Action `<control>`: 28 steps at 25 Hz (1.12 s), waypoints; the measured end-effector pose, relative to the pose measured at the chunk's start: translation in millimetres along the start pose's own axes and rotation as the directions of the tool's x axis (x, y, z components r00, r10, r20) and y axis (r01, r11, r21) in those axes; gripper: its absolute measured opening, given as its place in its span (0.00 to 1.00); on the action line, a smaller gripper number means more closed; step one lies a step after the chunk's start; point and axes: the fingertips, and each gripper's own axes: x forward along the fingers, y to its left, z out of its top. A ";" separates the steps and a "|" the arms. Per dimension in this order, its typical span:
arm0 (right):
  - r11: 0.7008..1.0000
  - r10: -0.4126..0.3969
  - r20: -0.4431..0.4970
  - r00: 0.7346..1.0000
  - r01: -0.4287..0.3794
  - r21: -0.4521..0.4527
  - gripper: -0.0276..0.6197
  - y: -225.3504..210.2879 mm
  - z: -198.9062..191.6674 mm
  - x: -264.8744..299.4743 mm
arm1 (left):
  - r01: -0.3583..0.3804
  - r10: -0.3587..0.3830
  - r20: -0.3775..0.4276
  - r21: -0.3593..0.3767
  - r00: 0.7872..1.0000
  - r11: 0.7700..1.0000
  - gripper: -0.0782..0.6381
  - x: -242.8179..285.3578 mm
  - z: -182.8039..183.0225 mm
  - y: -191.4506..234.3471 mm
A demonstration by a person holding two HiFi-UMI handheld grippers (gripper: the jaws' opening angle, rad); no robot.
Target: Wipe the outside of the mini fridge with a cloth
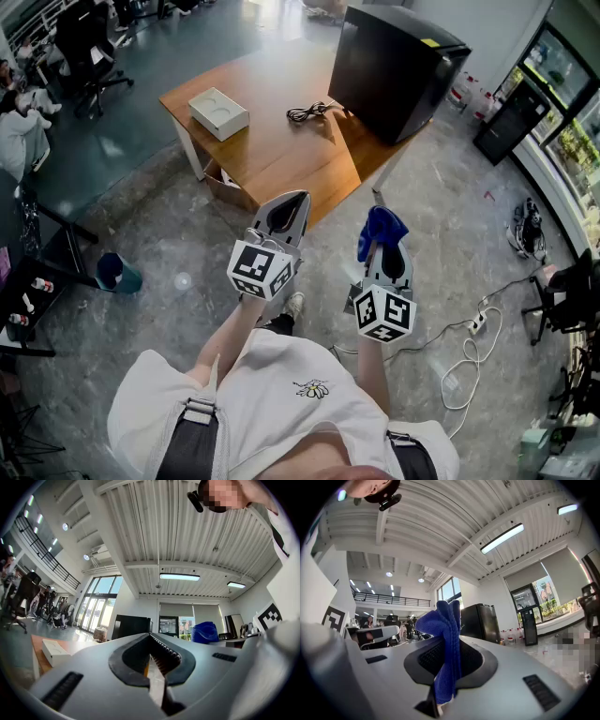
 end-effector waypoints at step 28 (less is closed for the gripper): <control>0.998 0.002 0.053 0.999 -0.005 0.059 0.14 -150.9 42.4 278.8 | -0.060 0.059 -0.039 -0.017 0.997 0.998 0.12 275.4 -37.5 73.9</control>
